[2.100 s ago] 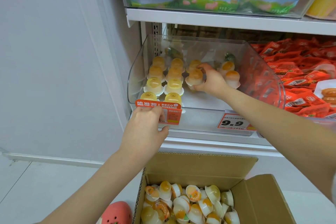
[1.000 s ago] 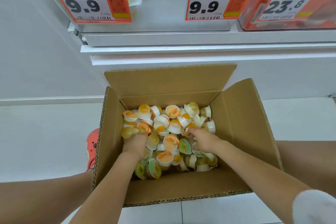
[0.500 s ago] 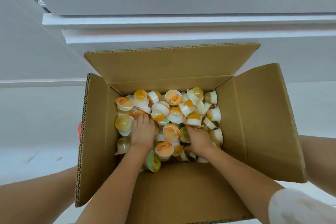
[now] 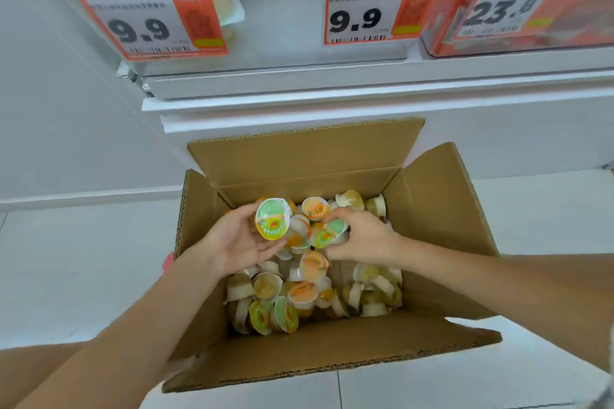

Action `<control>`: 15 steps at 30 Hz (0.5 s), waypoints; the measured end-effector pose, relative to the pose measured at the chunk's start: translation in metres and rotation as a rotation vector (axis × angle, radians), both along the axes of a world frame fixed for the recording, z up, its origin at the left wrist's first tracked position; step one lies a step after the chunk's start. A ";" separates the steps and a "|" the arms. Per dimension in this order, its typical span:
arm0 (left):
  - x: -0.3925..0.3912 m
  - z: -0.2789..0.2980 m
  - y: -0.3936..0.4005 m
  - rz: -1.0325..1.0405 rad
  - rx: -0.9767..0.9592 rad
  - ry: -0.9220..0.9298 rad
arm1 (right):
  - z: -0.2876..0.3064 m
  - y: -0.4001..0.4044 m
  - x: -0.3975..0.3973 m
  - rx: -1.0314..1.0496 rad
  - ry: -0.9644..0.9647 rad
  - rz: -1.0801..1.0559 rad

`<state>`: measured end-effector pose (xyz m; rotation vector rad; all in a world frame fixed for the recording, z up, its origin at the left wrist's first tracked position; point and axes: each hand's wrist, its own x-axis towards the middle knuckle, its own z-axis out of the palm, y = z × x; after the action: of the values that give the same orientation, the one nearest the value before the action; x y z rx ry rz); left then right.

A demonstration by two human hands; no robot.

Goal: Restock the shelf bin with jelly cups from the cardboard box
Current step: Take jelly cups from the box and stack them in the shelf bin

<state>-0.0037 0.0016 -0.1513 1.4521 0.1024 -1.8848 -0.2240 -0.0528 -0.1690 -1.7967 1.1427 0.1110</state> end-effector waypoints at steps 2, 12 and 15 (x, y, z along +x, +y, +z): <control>-0.005 0.029 -0.004 -0.075 -0.034 -0.028 | 0.043 -0.010 0.006 -0.092 -0.036 0.046; -0.031 0.192 -0.016 -0.156 -0.390 0.009 | 0.198 -0.021 0.015 -0.508 -0.342 0.044; -0.028 0.205 -0.019 -0.188 -0.467 0.006 | 0.206 -0.027 0.016 -0.480 -0.398 0.065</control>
<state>-0.0314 -0.0170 0.0533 1.1626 -0.4581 -1.8966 -0.2083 -0.0797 0.0367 -2.1487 0.8664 -0.5020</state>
